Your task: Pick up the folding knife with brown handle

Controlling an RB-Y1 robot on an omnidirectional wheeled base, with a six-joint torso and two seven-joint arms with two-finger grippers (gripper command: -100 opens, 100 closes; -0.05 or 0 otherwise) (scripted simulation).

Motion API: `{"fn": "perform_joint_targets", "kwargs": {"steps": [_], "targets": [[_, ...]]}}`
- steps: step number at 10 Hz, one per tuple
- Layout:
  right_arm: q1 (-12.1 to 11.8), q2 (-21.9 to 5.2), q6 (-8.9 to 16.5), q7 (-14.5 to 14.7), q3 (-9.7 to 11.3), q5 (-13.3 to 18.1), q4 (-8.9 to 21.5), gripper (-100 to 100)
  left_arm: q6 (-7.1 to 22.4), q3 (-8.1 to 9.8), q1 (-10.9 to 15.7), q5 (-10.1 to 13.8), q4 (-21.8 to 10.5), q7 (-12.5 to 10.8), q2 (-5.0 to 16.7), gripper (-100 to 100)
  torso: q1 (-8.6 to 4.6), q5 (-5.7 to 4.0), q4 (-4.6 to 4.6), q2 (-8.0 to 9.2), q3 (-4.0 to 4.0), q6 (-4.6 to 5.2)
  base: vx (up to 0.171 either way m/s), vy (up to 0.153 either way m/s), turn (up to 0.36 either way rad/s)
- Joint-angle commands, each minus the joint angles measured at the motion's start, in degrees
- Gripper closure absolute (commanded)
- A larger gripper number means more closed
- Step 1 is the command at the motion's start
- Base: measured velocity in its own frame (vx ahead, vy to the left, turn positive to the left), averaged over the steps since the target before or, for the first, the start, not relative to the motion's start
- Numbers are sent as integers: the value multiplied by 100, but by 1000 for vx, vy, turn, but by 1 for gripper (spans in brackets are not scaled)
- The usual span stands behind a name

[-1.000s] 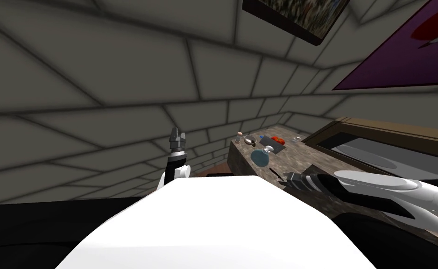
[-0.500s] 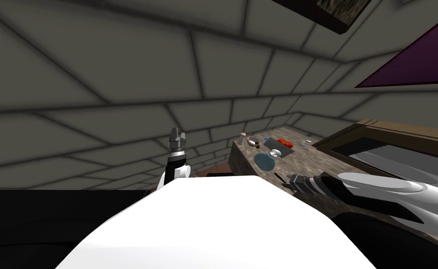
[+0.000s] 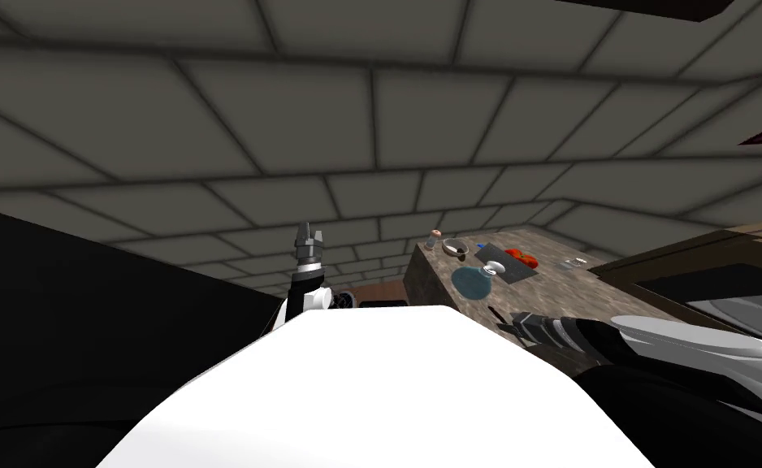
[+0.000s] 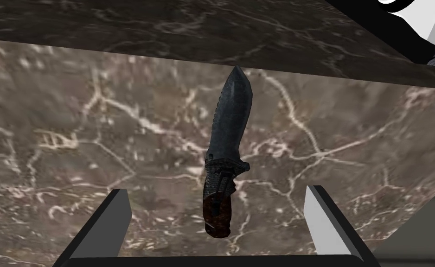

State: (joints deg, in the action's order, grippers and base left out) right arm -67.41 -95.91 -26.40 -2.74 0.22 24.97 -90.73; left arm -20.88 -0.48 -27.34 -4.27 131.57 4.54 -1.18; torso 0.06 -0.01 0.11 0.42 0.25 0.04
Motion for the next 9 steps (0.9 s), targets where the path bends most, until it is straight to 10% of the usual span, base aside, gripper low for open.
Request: {"fn": "perform_joint_targets", "kwargs": {"steps": [1,5,6,9], "targets": [[189,153,20,-55,240,-53,138,-100,0,0,0,0,0,0,0,0,0,0,0,0,0,0,-116,30,295],[343,302,25,-84,432,-93,268,-100,0,0,-1,0,0,0,0,0,-10,-2,-3,-12,-7,1,-68,11,161],[359,312,23,-88,451,-94,281,100,0,1,-2,0,0,0,1,0,-15,-3,-4,-23,-12,7,-6,0,-13],[364,311,29,-96,438,-102,283,100,0,1,-3,0,0,0,1,0,-26,-18,-13,-39,-24,6,0,0,0]]}}
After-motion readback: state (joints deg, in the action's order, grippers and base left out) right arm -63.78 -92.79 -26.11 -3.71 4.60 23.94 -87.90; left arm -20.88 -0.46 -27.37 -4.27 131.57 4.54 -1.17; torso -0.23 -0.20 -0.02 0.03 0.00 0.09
